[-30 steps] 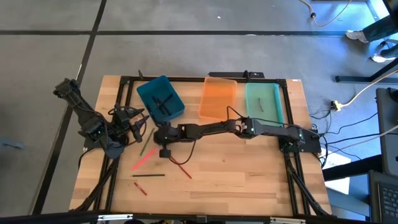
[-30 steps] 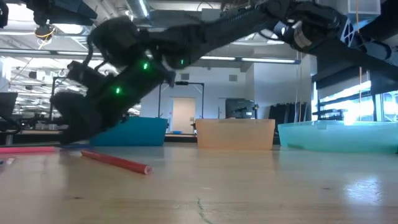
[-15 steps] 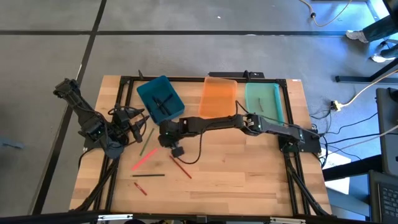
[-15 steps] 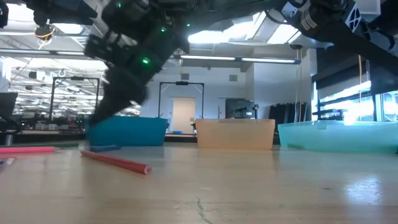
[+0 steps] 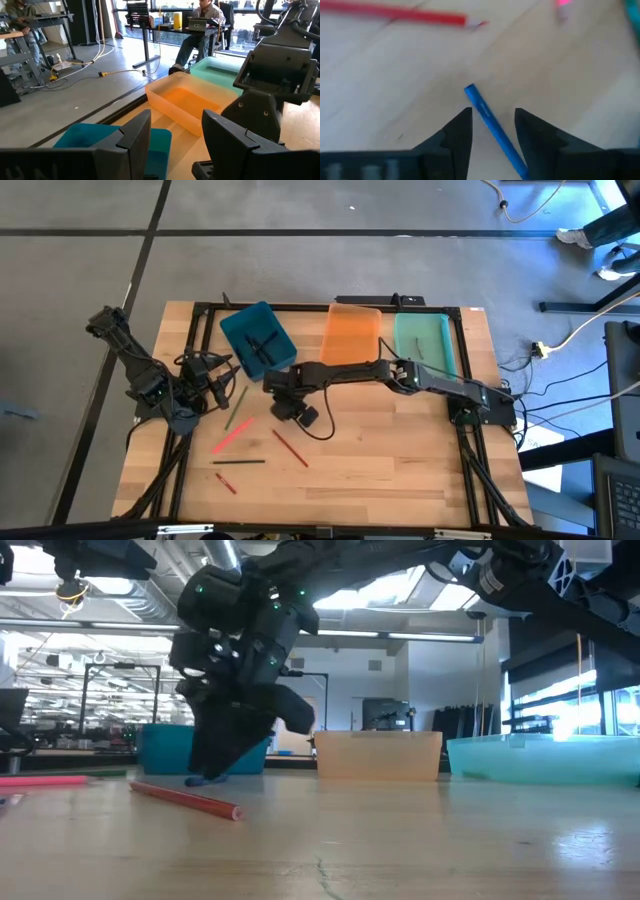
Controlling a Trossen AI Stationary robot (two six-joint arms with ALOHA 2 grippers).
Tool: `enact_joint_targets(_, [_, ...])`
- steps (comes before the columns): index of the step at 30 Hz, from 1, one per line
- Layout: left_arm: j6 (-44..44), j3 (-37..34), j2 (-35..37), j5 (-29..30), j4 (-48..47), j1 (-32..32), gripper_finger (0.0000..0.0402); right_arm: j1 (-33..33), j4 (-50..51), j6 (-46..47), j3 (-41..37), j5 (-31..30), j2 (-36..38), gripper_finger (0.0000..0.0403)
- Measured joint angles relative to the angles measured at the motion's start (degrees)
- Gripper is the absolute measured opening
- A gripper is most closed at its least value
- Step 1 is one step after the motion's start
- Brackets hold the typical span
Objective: Sort crayons/erasers/pens/pencils in bins
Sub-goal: Put the blue crayon into the light blue bin
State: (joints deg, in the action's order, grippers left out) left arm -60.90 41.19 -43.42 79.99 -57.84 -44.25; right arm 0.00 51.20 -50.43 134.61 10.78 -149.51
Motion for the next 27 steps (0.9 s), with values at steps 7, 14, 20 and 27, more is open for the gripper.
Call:
enact_joint_targets(7, [0.0,0.0,0.0,-0.1,0.0,0.0,0.0170,-0.7,1.0,-4.5,0.0,0.2,-0.4,0.0149])
enact_joint_targets(14, [0.1,0.0,0.0,-0.2,0.0,0.0,0.0170,-2.0,5.6,-5.2,0.1,0.6,-0.4,0.0085])
enact_joint_targets(20, [0.1,0.0,0.0,-0.2,0.0,0.0,0.0170,-2.6,6.6,-5.2,0.1,1.7,-0.4,0.0031])
enact_joint_targets(27, [0.1,0.0,0.0,-0.2,0.0,0.0,0.0170,-2.7,6.8,-2.7,0.1,1.5,-0.3,0.0032])
